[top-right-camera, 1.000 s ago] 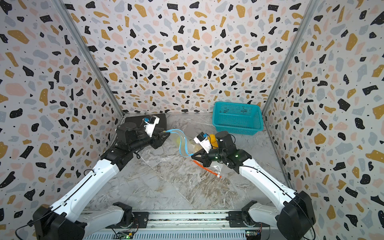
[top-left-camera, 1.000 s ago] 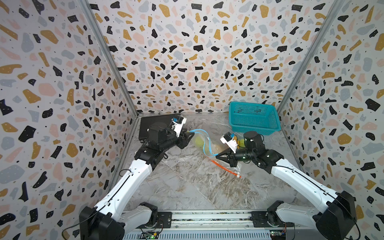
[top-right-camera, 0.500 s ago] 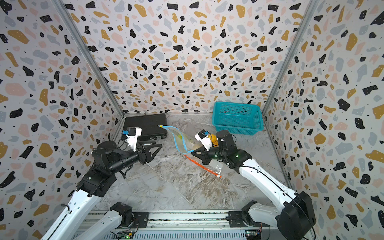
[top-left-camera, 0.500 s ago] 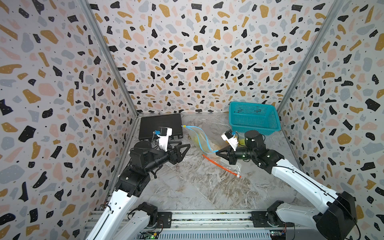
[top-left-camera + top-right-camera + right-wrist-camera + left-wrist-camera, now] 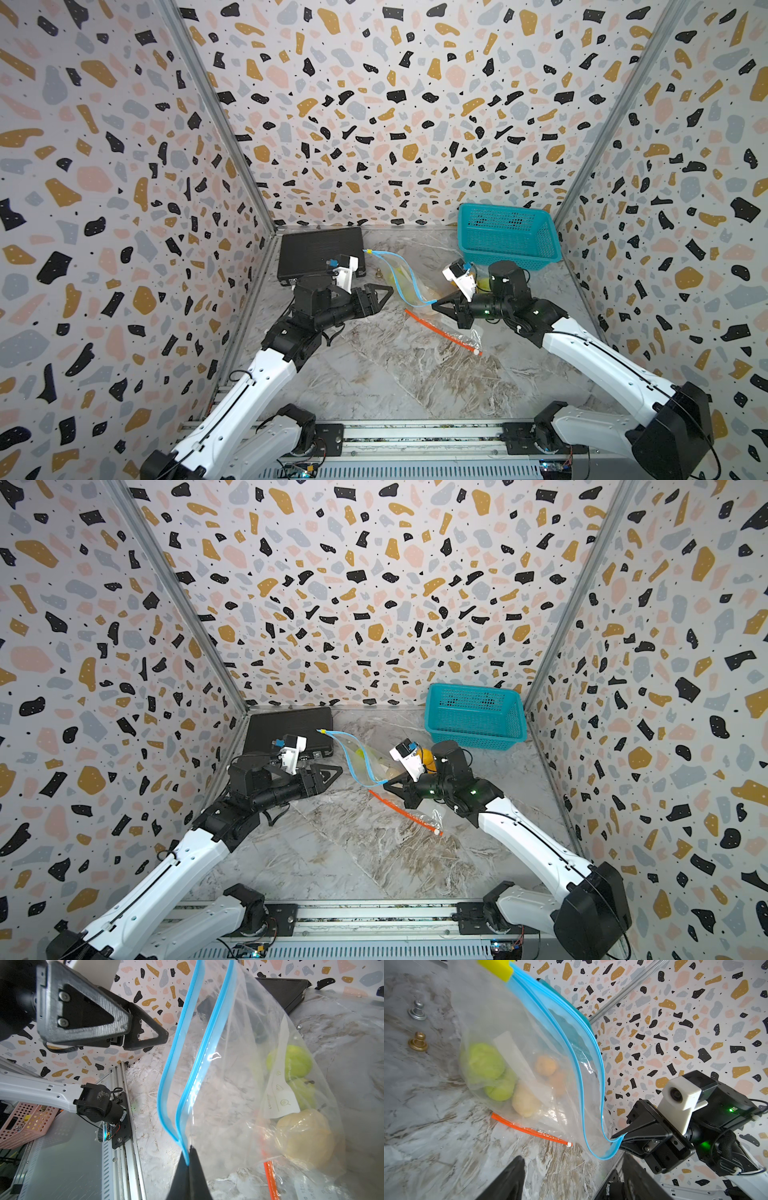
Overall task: Open the zip-top bag and take out the pear
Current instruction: Place the zipper food storage bag in the zipper food storage bag, then open the zipper of the food storage bag at the center of the board.
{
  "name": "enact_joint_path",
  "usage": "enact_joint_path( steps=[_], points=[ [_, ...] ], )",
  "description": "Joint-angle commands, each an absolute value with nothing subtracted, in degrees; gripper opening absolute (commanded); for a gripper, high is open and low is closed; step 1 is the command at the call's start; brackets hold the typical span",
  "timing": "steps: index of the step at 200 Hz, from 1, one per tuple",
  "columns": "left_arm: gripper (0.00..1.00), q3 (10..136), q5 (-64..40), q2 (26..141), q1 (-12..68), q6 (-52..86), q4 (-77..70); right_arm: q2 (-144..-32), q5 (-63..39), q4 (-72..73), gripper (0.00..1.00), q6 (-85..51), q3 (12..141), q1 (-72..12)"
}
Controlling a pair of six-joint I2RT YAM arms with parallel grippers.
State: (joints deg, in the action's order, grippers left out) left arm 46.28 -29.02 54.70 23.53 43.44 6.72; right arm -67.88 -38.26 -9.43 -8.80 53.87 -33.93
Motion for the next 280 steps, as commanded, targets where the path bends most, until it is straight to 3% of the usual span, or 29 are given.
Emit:
enact_joint_path(
  steps=[1,57,83,99,117,143,156,173,202,224,280],
  points=[
    [0.74,48.30,-28.50,56.38,24.46,45.92,1.37,-67.67,-37.74,-10.01,0.00,-8.80,55.03,-34.01],
    [0.73,51.47,-26.03,61.30,26.80,45.80,2.30,-67.68,-37.70,-10.07,0.00,-8.17,54.25,-34.01],
    [0.68,52.93,-25.83,65.48,26.89,45.19,2.71,-67.24,-37.90,-9.98,0.00,-8.09,53.77,-34.09],
    [0.56,53.82,-25.63,67.73,26.89,43.83,3.60,-66.84,-38.14,-9.97,0.00,-8.08,53.62,-34.19],
    [0.28,53.37,-25.09,68.72,26.89,42.77,3.46,-66.63,-38.98,-10.21,0.00,-8.00,53.55,-34.27],
    [0.19,52.68,-23.91,67.11,26.89,39.72,7.02,-65.91,-40.16,-11.56,0.00,-7.69,53.75,-34.20],
    [0.17,52.07,-23.85,66.18,26.89,39.00,8.17,-65.83,-40.12,-14.27,0.13,-6.98,54.99,-34.20],
    [0.16,51.15,-23.72,65.08,26.89,38.01,9.75,-65.50,-37.35,-21.37,0.41,-5.28,58.49,-34.19],
    [0.16,49.03,-24.57,63.46,26.89,38.41,8.64,-63.69,-31.28,-30.41,0.57,-4.69,64.80,-34.19],
    [0.16,48.44,-25.10,63.16,26.89,38.24,8.57,-65.28,-31.88,-33.66,0.60,-6.67,70.23,-35.67],
    [0.16,48.63,-25.12,62.22,26.89,37.65,9.23,-77.81,-18.60,-46.48,0.61,-1.70,85.40,-48.35]
  ],
)
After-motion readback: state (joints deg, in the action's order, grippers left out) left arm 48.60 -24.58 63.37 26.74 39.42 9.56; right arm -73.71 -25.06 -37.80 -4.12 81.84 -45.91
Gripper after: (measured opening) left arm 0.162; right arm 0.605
